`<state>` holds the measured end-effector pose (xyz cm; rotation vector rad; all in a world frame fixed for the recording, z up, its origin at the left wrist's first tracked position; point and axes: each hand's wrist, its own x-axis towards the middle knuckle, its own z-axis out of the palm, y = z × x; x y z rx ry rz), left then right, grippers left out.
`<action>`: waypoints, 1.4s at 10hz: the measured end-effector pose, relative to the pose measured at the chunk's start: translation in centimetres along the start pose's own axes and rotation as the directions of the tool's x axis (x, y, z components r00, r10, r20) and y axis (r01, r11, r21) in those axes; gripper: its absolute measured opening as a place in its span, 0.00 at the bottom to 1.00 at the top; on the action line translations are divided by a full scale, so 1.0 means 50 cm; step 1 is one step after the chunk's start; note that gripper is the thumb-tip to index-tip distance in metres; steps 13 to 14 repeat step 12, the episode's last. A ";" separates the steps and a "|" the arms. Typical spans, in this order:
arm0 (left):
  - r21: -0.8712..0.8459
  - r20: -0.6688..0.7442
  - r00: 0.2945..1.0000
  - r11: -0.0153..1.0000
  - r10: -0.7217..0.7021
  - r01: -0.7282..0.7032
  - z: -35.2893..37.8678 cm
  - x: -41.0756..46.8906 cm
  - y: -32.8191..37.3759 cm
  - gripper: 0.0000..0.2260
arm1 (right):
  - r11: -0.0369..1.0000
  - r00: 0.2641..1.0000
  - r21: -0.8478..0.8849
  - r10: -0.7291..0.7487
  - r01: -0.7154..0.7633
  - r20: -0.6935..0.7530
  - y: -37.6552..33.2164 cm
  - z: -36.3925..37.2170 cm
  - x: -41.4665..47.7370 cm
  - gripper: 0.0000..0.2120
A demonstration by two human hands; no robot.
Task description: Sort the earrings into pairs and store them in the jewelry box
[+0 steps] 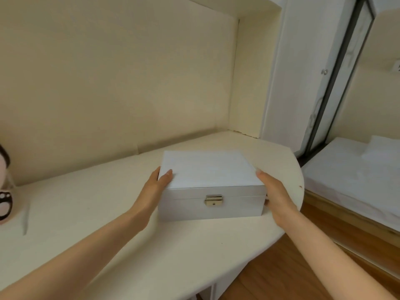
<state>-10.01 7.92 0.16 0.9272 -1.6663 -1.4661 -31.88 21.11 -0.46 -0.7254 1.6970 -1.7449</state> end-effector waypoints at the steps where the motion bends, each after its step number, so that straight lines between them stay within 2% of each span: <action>1: 0.064 -0.119 0.988 0.994 0.100 -0.093 0.017 -0.071 -0.025 0.19 | 0.998 0.993 0.016 -0.064 0.066 -0.100 0.026 0.029 -0.045 0.17; 2: 0.125 -0.119 0.973 0.975 0.199 -0.185 0.024 -0.096 -0.044 0.18 | 0.994 0.988 0.059 -0.080 0.089 -0.133 0.031 0.044 -0.042 0.16; 3: 0.233 -0.101 0.957 0.941 0.273 -0.244 0.023 -0.094 -0.057 0.21 | 0.997 0.993 0.038 -0.069 0.073 -0.092 0.027 0.059 0.010 0.17; 4: 0.293 -0.133 0.922 0.903 0.363 -0.313 0.011 -0.085 -0.074 0.31 | 0.997 0.997 0.027 -0.071 0.070 0.022 0.031 0.093 0.076 0.17; 5: 0.373 -0.238 0.893 0.885 0.382 -0.280 -0.026 -0.034 -0.088 0.31 | 0.998 0.986 -0.014 -0.056 0.059 0.154 0.024 0.160 0.146 0.17; 7: 0.516 -0.516 0.821 0.854 0.244 0.071 -0.136 0.119 -0.083 0.17 | 0.998 0.971 -0.032 -0.041 0.050 0.237 0.007 0.328 0.275 0.16; 8: 0.558 -0.521 0.818 0.823 0.245 0.108 -0.167 0.163 -0.083 0.14 | 0.999 0.977 -0.027 -0.012 0.018 0.213 0.002 0.378 0.318 0.18; 10: 0.567 -0.501 0.819 0.822 0.281 0.065 -0.162 0.184 -0.088 0.15 | 1.000 0.980 0.015 -0.024 0.022 0.197 0.002 0.382 0.377 0.17; 11: 0.533 -0.481 0.834 0.846 0.269 0.034 -0.173 0.185 -0.094 0.18 | 0.996 0.982 -0.065 -0.047 0.060 0.182 0.010 0.385 0.381 0.18; 12: 0.437 -0.409 0.871 0.896 0.273 -0.076 -0.179 0.166 -0.093 0.23 | 0.957 0.991 -0.256 -0.136 0.134 0.010 0.008 0.394 0.356 0.22; 14: 0.437 -0.409 0.871 0.896 0.273 -0.076 -0.179 0.166 -0.093 0.23 | 0.957 0.991 -0.256 -0.136 0.134 0.010 0.008 0.394 0.356 0.22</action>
